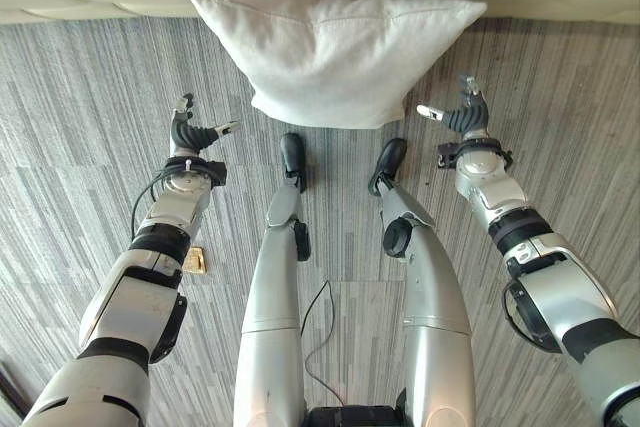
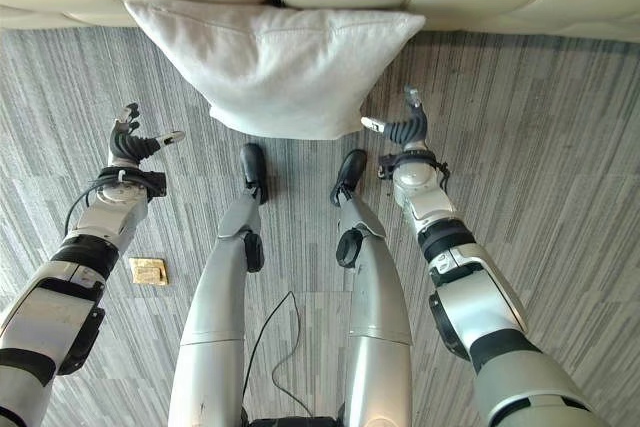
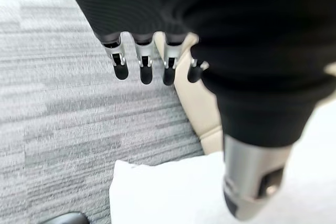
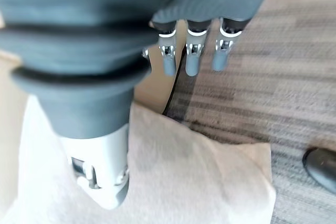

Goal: Pick up all the scattered cushions and arrange them neatly on the sofa.

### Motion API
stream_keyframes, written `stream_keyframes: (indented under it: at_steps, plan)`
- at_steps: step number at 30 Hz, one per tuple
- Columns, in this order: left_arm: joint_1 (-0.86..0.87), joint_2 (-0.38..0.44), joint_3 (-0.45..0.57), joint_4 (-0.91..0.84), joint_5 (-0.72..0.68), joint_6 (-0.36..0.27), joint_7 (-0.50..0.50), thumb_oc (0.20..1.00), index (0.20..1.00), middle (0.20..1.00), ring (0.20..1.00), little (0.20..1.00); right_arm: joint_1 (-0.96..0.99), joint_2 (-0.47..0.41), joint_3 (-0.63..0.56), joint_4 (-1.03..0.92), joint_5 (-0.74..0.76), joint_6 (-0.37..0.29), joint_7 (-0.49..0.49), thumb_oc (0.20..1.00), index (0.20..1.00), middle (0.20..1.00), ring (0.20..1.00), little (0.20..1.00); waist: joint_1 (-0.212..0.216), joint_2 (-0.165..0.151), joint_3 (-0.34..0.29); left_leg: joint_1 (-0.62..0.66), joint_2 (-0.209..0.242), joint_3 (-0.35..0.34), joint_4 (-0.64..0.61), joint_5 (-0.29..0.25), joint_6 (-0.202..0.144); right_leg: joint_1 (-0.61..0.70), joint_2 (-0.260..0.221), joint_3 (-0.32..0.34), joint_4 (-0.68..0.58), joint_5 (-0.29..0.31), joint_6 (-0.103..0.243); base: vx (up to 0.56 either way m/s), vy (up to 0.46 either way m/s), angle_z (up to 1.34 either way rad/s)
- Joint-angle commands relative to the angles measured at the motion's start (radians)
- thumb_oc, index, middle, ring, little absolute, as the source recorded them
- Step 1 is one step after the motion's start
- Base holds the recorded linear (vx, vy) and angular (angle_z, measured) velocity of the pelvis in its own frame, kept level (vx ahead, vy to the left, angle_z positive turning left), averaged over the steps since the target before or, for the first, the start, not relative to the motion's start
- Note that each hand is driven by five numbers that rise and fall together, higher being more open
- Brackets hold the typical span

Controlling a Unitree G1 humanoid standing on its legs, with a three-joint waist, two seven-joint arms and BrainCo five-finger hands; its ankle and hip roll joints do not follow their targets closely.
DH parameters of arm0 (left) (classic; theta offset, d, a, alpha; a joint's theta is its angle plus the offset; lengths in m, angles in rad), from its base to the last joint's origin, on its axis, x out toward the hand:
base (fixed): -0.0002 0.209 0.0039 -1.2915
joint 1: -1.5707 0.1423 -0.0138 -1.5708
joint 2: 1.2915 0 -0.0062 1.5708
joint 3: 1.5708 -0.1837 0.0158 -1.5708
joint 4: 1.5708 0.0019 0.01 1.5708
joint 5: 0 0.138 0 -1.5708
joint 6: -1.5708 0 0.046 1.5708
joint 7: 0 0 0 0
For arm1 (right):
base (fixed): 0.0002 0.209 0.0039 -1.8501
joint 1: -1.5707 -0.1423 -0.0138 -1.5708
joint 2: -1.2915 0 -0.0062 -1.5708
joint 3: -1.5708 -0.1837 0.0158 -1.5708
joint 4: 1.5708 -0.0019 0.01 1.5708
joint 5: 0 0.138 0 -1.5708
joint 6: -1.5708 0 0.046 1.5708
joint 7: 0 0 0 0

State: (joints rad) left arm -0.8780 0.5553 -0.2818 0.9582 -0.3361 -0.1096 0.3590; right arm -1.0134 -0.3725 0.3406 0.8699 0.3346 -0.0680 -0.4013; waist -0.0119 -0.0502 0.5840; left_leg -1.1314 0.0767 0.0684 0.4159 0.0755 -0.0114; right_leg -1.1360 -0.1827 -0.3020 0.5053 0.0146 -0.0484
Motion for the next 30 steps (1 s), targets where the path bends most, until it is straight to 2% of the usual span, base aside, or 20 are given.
stream_keyframes:
  at_steps: [1, 6, 7, 11, 13, 17, 22, 23, 24, 26, 28, 30]
  plan:
    - [0.074, -0.031, -0.005, 0.022, -0.02, -0.017, 0.035, 1.0, 1.0, 1.0, 1.0, 1.0, 0.112, 0.022, 0.021, -0.035, 0.017, -0.037, -0.029, 1.0, 1.0, 1.0, 1.0, 1.0, 0.001, -0.003, -0.123, -0.035, 0.021, -0.021, 0.086, -0.151, -0.036, -0.002, -0.053, 0.063, 0.039, -0.103, 0.148, 0.04, 0.049, -0.02]
    - [-0.003, -0.085, -0.062, 0.018, 0.013, -0.018, 0.077, 1.0, 1.0, 1.0, 1.0, 1.0, 0.074, 0.071, 0.058, -0.034, -0.001, -0.051, -0.036, 1.0, 1.0, 1.0, 1.0, 1.0, -0.004, -0.007, -0.164, -0.173, 0.017, -0.026, 0.158, -0.16, -0.026, -0.151, -0.065, 0.071, 0.119, -0.112, 0.151, 0.04, 0.039, 0.0]
    - [-0.069, -0.093, -0.091, 0.017, 0.017, -0.028, 0.093, 1.0, 1.0, 1.0, 1.0, 1.0, 0.029, 0.075, 0.071, -0.031, 0.006, -0.068, -0.045, 1.0, 1.0, 1.0, 1.0, 1.0, -0.009, -0.008, -0.178, -0.213, 0.015, -0.03, 0.179, -0.158, -0.025, -0.19, -0.07, 0.074, 0.144, -0.116, 0.152, 0.06, 0.015, -0.07]
    - [-0.18, -0.06, -0.134, -0.005, 0.01, -0.047, 0.122, 1.0, 1.0, 1.0, 1.0, 1.0, -0.042, 0.067, 0.095, -0.043, 0.029, -0.093, -0.059, 1.0, 1.0, 1.0, 1.0, 1.0, -0.012, -0.008, -0.196, -0.257, 0.014, -0.038, 0.193, -0.156, -0.026, -0.234, -0.075, 0.078, 0.16, -0.119, 0.156, 0.02, 0.004, -0.01]
    - [-0.2, -0.018, -0.126, -0.094, 0.023, -0.069, 0.159, 1.0, 1.0, 1.0, 1.0, 1.0, -0.057, 0.048, 0.095, -0.095, 0.028, -0.113, -0.067, 1.0, 1.0, 1.0, 1.0, 1.0, -0.009, -0.006, -0.205, -0.28, 0.013, -0.038, 0.188, -0.158, -0.026, -0.251, -0.081, 0.074, 0.155, -0.128, 0.158, 0.06, -0.006, -0.02]
    - [-0.132, 0.012, -0.075, -0.201, 0.081, -0.076, 0.198, 1.0, 1.0, 1.0, 1.0, 1.0, -0.018, 0.03, 0.071, -0.168, -0.003, -0.127, -0.06, 1.0, 1.0, 1.0, 1.0, 1.0, -0.006, 0.0, -0.235, -0.276, 0.008, -0.03, 0.169, -0.16, -0.023, -0.253, -0.079, 0.079, 0.144, -0.136, 0.158, 0.03, 0.027, 0.01]
    - [-0.032, 0.014, -0.004, -0.196, 0.148, -0.058, 0.244, 1.0, 1.0, 1.0, 1.0, 1.0, 0.039, 0.027, 0.025, -0.213, -0.037, -0.139, -0.052, 1.0, 1.0, 1.0, 1.0, 1.0, -0.005, 0.008, -0.284, -0.24, 0.0, -0.029, 0.124, -0.157, -0.019, -0.219, -0.064, 0.084, 0.105, -0.128, 0.158, 0.02, 0.044, -0.04]
    - [-0.02, 0.015, 0.001, -0.184, 0.169, -0.048, 0.266, 1.0, 1.0, 1.0, 1.0, 1.0, 0.045, 0.027, 0.018, -0.218, -0.041, -0.143, -0.055, 1.0, 1.0, 1.0, 1.0, 1.0, -0.005, 0.008, -0.292, -0.23, -0.002, -0.032, 0.111, -0.154, -0.018, -0.207, -0.061, 0.085, 0.093, -0.123, 0.16, 0.0, 0.035, 0.0]
    - [0.002, 0.019, 0.006, -0.156, 0.244, -0.021, 0.332, 1.0, 1.0, 1.0, 1.0, 1.0, 0.061, 0.034, 0.007, -0.233, -0.046, -0.161, -0.055, 1.0, 1.0, 1.0, 1.0, 1.0, -0.004, 0.007, -0.305, -0.205, -0.004, -0.037, 0.089, -0.15, -0.018, -0.187, -0.056, 0.088, 0.077, -0.118, 0.16, 0.0, 0.0, 0.0]
    - [-0.016, 0.034, -0.011, -0.113, 0.318, -0.001, 0.406, 1.0, 1.0, 1.0, 1.0, 1.0, 0.051, 0.034, 0.022, -0.228, -0.042, -0.181, -0.061, 1.0, 1.0, 1.0, 1.0, 1.0, -0.002, 0.002, -0.309, -0.189, -0.004, -0.045, 0.076, -0.145, -0.023, -0.17, -0.056, 0.087, 0.067, -0.113, 0.163, 0.0, 0.011, 0.02]
    - [-0.094, 0.066, -0.072, -0.06, 0.343, 0.013, 0.421, 1.0, 1.0, 1.0, 1.0, 1.0, -0.001, 0.02, 0.054, -0.213, -0.03, -0.194, -0.075, 1.0, 1.0, 1.0, 1.0, 1.0, -0.005, -0.004, -0.311, -0.195, -0.003, -0.051, 0.081, -0.142, -0.024, -0.174, -0.055, 0.087, 0.07, -0.107, 0.164, 0.0, 0.0, 0.0]
    - [-0.156, 0.077, -0.106, -0.039, 0.317, -0.003, 0.417, 1.0, 1.0, 1.0, 1.0, 1.0, -0.05, 0.013, 0.065, -0.197, -0.022, -0.198, -0.099, 1.0, 1.0, 1.0, 1.0, 1.0, -0.007, -0.003, -0.31, -0.225, -0.005, -0.06, 0.108, -0.142, -0.026, -0.202, -0.057, 0.091, 0.086, -0.105, 0.165, 0.0, 0.0, 0.0]
